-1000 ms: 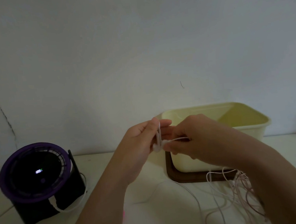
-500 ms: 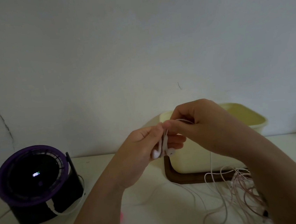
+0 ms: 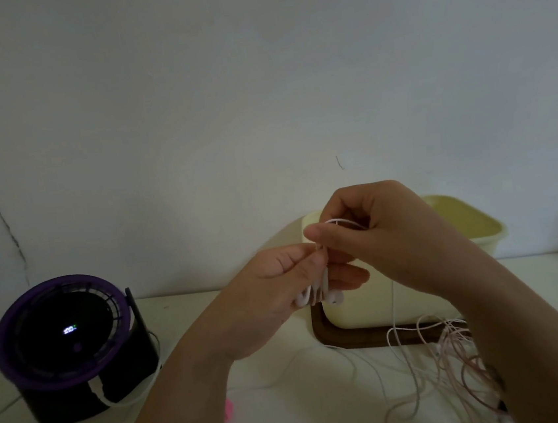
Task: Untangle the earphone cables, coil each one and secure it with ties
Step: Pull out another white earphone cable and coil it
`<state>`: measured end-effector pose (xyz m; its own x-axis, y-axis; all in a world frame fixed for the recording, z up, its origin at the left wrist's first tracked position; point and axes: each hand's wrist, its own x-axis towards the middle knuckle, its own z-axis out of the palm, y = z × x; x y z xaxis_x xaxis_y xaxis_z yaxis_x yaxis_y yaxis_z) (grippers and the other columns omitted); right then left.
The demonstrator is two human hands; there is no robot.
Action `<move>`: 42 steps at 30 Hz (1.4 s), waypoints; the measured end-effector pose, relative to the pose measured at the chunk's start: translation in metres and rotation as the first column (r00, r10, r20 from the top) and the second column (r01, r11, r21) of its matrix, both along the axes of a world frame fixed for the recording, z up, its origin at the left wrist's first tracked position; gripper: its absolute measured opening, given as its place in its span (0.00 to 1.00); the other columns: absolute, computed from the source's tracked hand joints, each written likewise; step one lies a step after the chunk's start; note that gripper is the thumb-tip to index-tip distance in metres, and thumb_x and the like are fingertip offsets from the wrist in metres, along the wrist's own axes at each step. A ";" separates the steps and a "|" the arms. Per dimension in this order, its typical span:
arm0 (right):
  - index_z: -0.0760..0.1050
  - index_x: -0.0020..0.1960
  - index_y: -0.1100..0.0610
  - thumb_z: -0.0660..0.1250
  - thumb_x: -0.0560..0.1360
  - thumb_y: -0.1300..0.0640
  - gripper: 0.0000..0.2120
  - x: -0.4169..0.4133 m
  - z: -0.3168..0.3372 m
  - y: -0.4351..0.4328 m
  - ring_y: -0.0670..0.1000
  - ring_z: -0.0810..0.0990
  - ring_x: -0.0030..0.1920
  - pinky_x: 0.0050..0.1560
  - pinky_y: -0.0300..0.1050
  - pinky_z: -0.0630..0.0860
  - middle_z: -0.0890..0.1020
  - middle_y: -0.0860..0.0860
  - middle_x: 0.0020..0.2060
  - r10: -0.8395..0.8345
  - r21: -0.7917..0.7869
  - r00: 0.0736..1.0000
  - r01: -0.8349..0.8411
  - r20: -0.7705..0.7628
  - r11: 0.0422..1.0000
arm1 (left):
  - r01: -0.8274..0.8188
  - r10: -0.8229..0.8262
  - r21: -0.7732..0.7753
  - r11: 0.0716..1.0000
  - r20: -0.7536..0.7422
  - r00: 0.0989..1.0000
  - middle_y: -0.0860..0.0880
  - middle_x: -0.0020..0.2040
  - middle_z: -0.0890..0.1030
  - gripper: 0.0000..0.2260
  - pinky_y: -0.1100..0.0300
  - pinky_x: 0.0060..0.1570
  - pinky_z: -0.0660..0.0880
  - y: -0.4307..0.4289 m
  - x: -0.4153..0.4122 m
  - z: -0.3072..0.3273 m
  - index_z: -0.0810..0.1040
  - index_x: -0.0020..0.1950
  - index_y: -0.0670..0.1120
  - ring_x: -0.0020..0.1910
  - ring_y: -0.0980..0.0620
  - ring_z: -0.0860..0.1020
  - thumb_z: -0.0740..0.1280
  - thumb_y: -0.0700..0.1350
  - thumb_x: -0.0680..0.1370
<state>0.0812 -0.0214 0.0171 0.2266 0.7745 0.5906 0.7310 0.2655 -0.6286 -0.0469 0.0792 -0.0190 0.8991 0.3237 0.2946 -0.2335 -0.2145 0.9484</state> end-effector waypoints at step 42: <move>0.81 0.44 0.53 0.61 0.79 0.52 0.11 -0.003 -0.018 0.015 0.45 0.70 0.30 0.38 0.43 0.76 0.68 0.44 0.24 0.225 -0.379 0.974 -0.200 0.023 0.903 | -0.285 0.325 -0.194 0.939 0.222 0.919 0.49 0.48 0.85 0.15 0.59 0.52 0.78 0.016 -0.002 0.010 0.77 0.55 0.45 0.52 0.52 0.82 0.50 0.44 0.83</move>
<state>0.0779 -0.0063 -0.0006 0.0032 0.9662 0.2578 0.7258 0.1750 -0.6653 -0.0494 0.0953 -0.0091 0.6545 0.6298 0.4184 -0.4111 -0.1680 0.8960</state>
